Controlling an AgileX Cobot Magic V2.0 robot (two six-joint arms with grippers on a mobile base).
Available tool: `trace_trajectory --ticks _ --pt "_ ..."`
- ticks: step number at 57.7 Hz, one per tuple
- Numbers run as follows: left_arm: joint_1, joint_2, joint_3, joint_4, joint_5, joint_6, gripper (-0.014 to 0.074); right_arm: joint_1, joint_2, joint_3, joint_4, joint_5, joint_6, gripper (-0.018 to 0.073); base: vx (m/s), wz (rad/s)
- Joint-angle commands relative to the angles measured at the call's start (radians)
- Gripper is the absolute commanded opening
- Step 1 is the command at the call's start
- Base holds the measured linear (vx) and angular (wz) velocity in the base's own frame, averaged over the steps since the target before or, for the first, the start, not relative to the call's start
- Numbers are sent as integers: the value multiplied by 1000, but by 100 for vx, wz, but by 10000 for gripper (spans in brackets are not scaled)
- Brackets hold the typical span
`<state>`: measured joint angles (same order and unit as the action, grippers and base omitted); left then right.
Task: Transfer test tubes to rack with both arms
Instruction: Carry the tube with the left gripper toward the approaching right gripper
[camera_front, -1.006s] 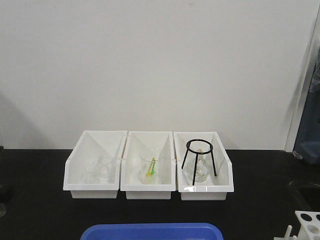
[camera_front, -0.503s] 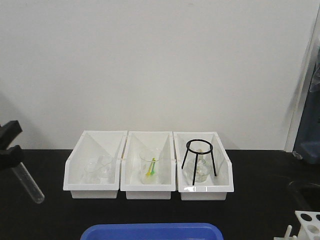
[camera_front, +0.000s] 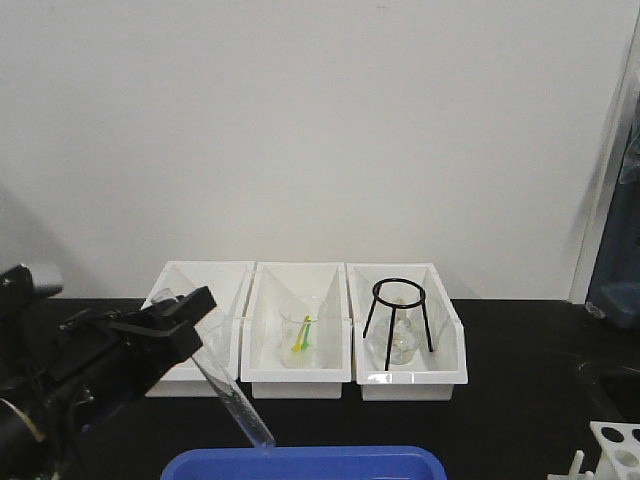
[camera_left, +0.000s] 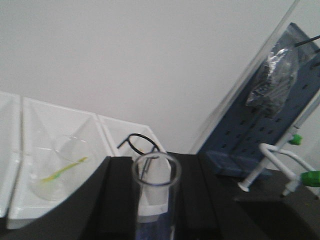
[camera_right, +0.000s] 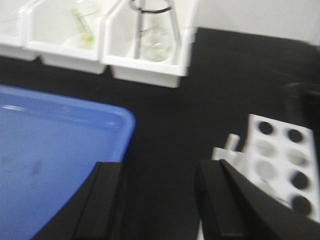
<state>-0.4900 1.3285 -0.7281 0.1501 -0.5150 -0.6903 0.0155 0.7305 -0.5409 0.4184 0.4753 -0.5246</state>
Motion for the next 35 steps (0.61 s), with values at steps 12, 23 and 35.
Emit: trace_trajectory --ticks 12,23,35 --pt "-17 106 -37 255 -291 -263 -5 -2 249 -203 554 90 -622 400 0 0" --pt "-17 149 -37 276 -331 -262 -6 212 378 -284 577 18 -690 404 0 0" --pt "-17 151 -37 277 -331 -260 -6 475 539 -394 460 -129 -585 427 0 0"
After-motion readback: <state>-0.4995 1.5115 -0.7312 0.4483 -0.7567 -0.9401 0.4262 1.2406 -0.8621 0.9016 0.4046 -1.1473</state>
